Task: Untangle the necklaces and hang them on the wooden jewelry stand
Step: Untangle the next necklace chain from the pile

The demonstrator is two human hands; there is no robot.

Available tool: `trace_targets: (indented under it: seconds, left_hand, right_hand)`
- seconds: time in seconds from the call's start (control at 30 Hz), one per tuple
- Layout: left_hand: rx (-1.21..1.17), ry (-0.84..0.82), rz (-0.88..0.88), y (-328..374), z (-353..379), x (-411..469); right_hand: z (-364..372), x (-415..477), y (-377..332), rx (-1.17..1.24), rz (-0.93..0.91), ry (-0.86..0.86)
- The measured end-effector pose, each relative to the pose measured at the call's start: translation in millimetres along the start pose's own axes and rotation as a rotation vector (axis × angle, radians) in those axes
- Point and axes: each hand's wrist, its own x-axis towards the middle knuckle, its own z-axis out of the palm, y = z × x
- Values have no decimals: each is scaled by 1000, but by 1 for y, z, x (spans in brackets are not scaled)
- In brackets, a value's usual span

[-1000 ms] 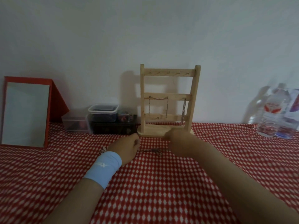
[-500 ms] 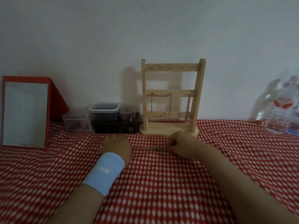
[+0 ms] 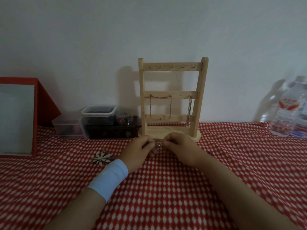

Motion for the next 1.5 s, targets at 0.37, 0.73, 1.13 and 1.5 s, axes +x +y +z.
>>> trace_targets:
  seconds: [0.37, 0.73, 1.13, 1.5]
  left_hand:
    - [-393, 50, -111, -4, 9, -6]
    - [-257, 111, 55, -2, 13, -12]
    - [-379, 143, 37, 2, 9, -14]
    - [-349, 151, 47, 2, 9, -13]
  right_hand:
    - [3, -12, -13, 333, 36, -35]
    - [8, -12, -11, 354, 127, 4]
    - [11, -13, -17, 248, 42, 30]
    - [6, -11, -13, 348, 50, 33]
